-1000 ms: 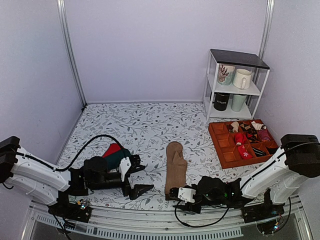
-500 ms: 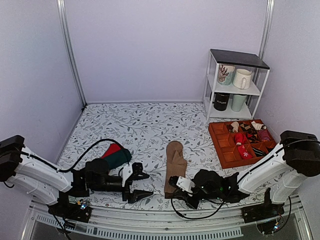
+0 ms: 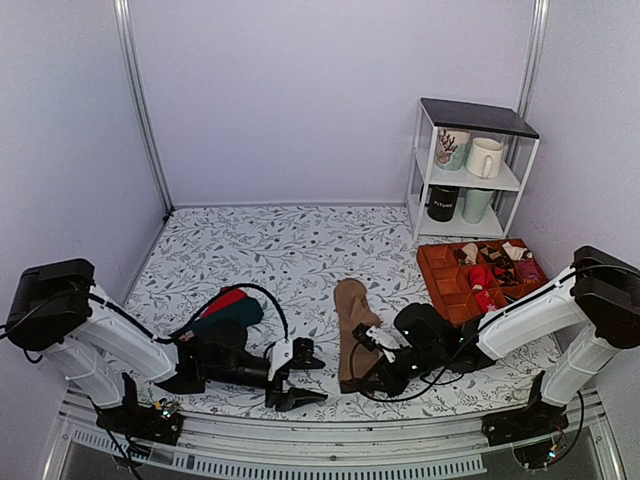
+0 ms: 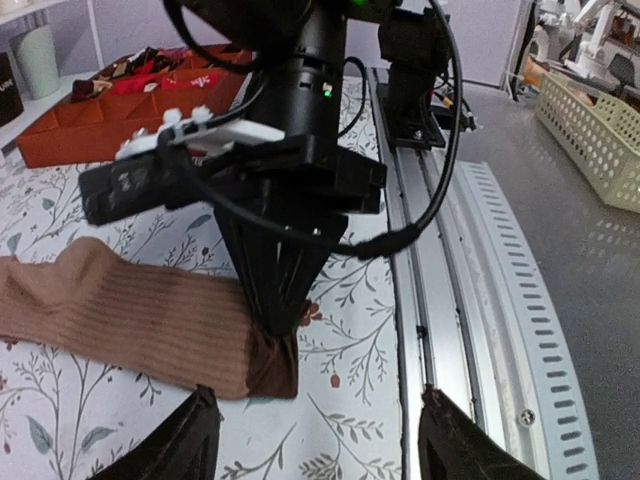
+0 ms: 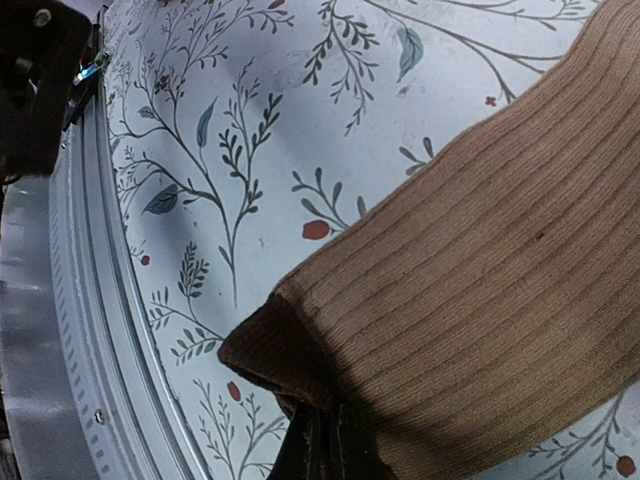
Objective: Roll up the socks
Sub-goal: Roll a pair of socks at the center of the board.
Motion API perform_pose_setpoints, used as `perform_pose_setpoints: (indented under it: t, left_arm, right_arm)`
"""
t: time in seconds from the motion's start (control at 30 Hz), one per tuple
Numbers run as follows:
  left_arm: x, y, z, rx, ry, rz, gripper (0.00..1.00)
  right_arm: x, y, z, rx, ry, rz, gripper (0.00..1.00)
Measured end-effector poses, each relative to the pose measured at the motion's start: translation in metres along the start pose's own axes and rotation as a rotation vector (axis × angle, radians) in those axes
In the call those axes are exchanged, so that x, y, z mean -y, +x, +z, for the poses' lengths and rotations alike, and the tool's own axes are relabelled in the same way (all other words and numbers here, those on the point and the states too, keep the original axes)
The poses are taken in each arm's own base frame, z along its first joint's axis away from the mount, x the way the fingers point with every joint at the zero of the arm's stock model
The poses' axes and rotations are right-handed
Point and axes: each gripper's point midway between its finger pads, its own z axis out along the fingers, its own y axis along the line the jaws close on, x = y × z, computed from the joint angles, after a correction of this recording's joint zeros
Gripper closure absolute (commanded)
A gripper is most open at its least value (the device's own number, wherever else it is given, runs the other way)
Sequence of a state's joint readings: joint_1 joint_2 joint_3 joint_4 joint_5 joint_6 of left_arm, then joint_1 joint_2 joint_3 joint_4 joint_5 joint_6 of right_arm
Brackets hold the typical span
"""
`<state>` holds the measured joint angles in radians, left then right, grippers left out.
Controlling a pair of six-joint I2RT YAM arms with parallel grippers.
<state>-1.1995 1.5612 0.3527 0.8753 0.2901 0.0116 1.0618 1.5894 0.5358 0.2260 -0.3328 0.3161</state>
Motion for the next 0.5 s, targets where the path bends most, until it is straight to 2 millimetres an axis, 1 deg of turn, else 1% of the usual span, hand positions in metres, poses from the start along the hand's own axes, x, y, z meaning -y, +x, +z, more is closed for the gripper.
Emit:
perform_pose_setpoints:
  t: [0.1,0.17,0.27,0.43,0.5]
  left_arm:
    - [0.001,-0.006,0.011,0.014,0.017,0.029,0.35]
    - [0.0,-0.005,0.018,0.012,0.024,0.041,0.38]
    - [0.002,0.002,0.027,-0.002,0.043,0.048,0.39]
    - [0.002,0.02,0.041,-0.039,0.066,0.039,0.42]
    - [0.002,0.023,0.045,-0.046,0.074,0.04,0.42]
  right_arm:
    - [-0.006,-0.001,0.005,-0.025,-0.047,0.052,1.0]
    - [-0.007,0.0,0.006,-0.034,-0.064,0.08,1.0]
    - [-0.009,0.001,0.005,-0.044,-0.08,0.113,1.0]
    - [-0.011,0.004,0.005,-0.062,-0.097,0.147,1.0]
    - [-0.011,0.004,0.005,-0.066,-0.098,0.157,1.0]
